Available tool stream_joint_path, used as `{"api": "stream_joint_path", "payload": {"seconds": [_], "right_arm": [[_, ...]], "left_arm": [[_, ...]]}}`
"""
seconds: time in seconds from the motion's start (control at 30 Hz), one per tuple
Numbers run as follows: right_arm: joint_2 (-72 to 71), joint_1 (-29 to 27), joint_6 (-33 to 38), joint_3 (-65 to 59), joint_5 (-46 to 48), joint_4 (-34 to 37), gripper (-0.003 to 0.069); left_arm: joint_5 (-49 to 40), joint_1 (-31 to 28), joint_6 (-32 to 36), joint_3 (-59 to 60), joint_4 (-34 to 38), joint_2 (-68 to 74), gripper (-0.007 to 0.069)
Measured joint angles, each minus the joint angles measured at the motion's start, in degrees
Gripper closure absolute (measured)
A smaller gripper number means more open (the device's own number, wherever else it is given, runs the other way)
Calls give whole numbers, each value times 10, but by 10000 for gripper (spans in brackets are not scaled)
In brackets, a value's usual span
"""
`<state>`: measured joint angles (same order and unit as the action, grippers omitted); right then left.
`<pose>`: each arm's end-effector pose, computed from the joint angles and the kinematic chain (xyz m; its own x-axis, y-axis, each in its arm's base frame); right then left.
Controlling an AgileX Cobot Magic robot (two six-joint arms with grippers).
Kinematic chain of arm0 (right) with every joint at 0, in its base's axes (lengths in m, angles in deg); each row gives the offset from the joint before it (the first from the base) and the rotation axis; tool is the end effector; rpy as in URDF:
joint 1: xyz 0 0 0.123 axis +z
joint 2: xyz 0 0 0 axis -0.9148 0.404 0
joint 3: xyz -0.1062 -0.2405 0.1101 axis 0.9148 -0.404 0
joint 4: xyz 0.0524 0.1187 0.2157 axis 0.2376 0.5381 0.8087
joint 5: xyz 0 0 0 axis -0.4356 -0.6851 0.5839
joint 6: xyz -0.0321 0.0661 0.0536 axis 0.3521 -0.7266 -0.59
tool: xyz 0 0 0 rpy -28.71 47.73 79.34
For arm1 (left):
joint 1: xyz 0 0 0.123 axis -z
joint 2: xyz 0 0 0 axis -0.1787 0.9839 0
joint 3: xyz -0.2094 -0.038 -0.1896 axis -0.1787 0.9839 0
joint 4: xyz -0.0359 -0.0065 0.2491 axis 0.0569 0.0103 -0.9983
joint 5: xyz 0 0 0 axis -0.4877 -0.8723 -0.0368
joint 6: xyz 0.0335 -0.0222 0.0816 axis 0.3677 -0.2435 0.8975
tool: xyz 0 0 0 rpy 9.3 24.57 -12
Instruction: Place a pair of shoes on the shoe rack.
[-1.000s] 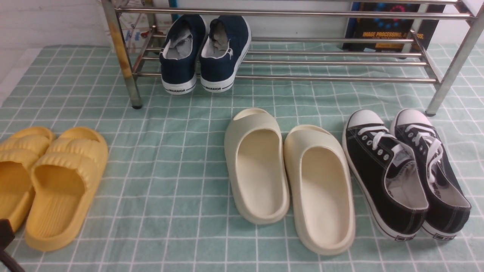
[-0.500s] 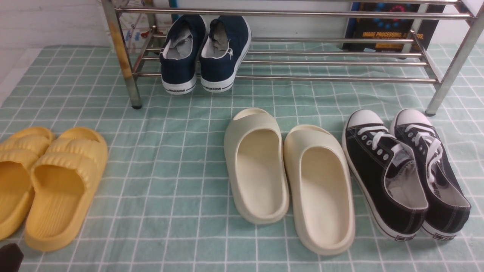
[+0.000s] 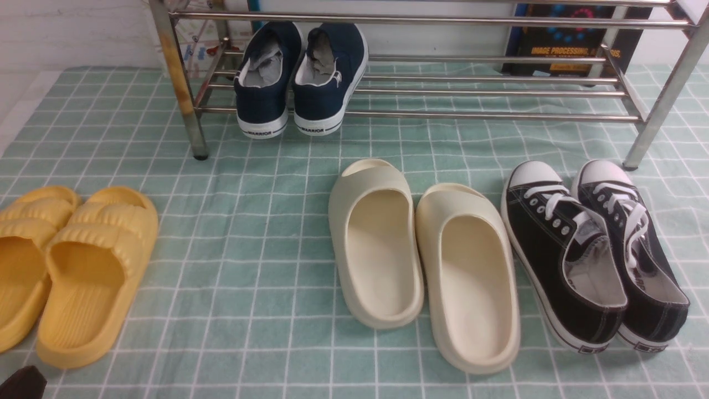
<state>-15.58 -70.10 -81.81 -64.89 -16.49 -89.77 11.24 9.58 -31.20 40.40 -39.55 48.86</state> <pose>0.0518 -0.0076 0.1740 -0.2803 0.1175 -0.9527 0.1383 0.9871 0.0810 0.0543 0.0007 0.1772 -0.2179 -0.2869 -0.9328 -0.0777 0.9579 -0.2765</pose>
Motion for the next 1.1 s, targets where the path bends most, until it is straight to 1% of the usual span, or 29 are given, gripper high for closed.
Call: {"api": "stream_joint_path", "payload": {"seconds": [0.13, 0.23, 1.1], "right_arm": [[0, 0, 0, 0, 0, 0, 419], [0, 0, 0, 0, 0, 0, 419], [0, 0, 0, 0, 0, 0, 419]], "left_arm": [[-38, 0, 0, 0, 0, 0, 638], [-42, 0, 0, 1, 0, 0, 638], [-46, 0, 0, 1, 0, 0, 638]]}}
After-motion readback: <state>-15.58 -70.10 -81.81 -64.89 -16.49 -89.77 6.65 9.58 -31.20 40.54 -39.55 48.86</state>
